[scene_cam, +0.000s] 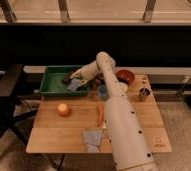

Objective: Place sponge in tray

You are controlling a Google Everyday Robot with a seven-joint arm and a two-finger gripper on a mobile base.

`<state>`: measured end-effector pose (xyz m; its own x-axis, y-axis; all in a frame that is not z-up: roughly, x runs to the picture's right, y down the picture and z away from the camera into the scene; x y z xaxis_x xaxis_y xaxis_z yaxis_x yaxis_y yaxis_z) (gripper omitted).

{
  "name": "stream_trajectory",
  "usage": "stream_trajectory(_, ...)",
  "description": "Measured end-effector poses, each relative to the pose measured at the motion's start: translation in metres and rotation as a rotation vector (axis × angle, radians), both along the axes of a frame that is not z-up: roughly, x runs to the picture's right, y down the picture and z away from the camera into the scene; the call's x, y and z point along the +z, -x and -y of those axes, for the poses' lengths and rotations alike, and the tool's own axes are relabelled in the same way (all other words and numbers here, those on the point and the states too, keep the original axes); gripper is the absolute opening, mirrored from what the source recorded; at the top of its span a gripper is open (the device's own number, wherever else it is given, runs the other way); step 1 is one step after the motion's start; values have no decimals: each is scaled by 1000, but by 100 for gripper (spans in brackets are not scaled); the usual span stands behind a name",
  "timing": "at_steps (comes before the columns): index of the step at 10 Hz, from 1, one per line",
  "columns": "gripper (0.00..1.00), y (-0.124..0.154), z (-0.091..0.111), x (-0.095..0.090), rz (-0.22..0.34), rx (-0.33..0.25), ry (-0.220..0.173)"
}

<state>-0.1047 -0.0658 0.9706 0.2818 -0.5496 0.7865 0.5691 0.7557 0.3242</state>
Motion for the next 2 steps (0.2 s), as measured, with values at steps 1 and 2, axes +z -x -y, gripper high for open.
stream_trajectory(1, 80, 1, 1, -1, 1, 0, 0)
stream_trajectory(2, 80, 3, 0, -1, 3, -2, 1)
